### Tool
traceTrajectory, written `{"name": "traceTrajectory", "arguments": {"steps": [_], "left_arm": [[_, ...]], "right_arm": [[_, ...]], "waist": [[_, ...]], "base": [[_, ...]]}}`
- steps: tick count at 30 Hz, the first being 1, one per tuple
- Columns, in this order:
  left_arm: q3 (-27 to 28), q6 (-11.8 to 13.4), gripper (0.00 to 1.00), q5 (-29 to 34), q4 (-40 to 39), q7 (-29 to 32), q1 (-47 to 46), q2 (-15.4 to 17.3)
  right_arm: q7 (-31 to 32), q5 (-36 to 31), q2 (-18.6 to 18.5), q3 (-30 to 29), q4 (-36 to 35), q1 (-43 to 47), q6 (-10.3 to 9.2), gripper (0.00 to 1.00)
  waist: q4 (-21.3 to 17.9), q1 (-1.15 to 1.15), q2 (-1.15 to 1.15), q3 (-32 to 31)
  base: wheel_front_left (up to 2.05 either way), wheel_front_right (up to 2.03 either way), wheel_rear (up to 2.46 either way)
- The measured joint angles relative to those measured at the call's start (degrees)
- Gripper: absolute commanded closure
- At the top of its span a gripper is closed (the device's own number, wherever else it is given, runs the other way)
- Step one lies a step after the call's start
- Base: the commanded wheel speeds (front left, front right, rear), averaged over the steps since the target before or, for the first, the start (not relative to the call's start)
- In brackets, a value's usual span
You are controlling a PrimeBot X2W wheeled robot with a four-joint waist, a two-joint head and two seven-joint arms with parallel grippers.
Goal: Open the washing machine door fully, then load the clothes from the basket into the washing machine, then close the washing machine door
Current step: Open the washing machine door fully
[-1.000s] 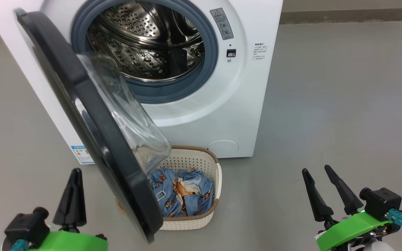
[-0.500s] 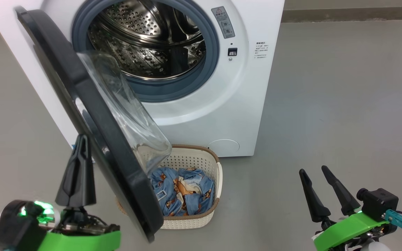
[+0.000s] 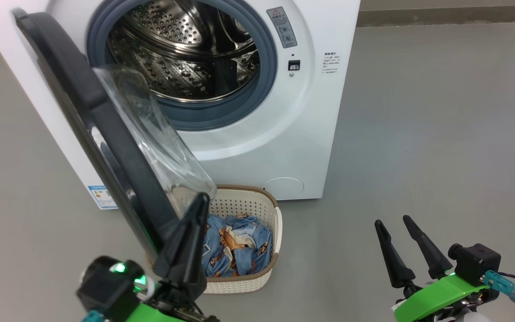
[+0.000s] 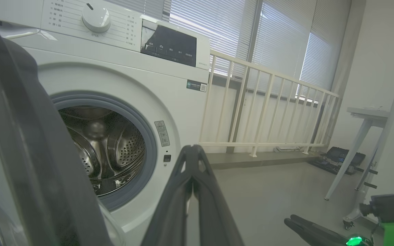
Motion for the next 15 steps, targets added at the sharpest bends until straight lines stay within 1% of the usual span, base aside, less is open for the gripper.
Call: {"name": "traceTrajectory", "arguments": {"steps": [5,15], "left_arm": [[-2.0,0.0,1.0,-0.4,4.8,0.9,1.5,0.0],[-2.7,0.0,1.0,-1.9,14.2,1.3,2.2,0.2]], "right_arm": [[0.0,0.1,0.0,0.2,0.1,0.0,0.0,0.0],[0.0,0.2,0.0,0.4,0.4,-0.1,0.0,0.0]], "waist": [[-0.7,0.0,0.0,0.1],[-1.1,0.0,0.0,0.3]], "base": [[0.0,0.0,0.0],[0.0,0.0,0.0]]}}
